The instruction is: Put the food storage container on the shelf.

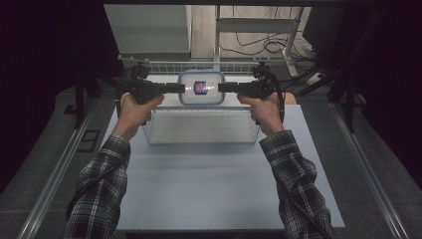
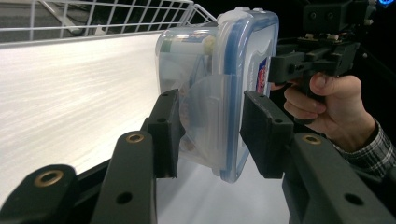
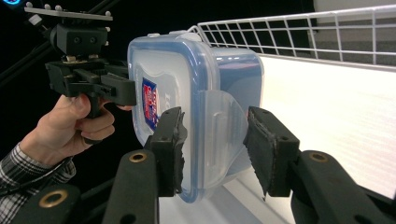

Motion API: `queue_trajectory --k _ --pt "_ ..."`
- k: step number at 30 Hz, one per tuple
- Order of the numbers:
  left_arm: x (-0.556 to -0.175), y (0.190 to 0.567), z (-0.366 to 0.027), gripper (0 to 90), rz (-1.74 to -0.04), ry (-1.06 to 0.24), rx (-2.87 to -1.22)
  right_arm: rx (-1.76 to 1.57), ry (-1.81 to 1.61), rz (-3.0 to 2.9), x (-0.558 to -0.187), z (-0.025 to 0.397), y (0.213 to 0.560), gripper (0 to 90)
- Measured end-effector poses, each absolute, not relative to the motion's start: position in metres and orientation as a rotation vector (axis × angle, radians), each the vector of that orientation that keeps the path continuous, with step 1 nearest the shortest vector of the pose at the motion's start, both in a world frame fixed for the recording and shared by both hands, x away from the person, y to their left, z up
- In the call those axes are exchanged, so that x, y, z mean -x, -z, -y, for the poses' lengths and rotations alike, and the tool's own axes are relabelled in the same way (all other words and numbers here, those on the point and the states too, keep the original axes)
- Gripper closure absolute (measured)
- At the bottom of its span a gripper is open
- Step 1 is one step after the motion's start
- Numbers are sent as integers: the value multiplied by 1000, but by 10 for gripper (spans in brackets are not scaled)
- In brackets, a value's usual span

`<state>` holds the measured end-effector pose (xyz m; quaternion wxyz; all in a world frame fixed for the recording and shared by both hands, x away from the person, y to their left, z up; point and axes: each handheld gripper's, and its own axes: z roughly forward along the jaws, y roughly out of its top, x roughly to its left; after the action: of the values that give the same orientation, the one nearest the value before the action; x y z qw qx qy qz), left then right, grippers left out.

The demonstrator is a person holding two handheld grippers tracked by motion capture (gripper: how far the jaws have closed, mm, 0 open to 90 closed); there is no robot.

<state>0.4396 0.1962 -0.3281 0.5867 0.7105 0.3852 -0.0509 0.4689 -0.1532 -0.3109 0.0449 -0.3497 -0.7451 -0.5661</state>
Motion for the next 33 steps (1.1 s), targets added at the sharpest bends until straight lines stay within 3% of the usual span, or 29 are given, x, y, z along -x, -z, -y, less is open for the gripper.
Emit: queue_trajectory --k 12,21,27,33 --pt "-451 348 -198 573 -948 151 -1635 1112 1670 2267 -481 150 327 557" --pt "-453 350 -189 553 -971 63 -1696 1171 1651 2319 -484 144 325 518" --pt "-455 352 -189 541 -981 74 -1661 1196 1645 2399 -487 142 319 517" --pt "-454 348 -186 501 -1012 -5 -1659 1270 1669 2476 -486 136 315 511"
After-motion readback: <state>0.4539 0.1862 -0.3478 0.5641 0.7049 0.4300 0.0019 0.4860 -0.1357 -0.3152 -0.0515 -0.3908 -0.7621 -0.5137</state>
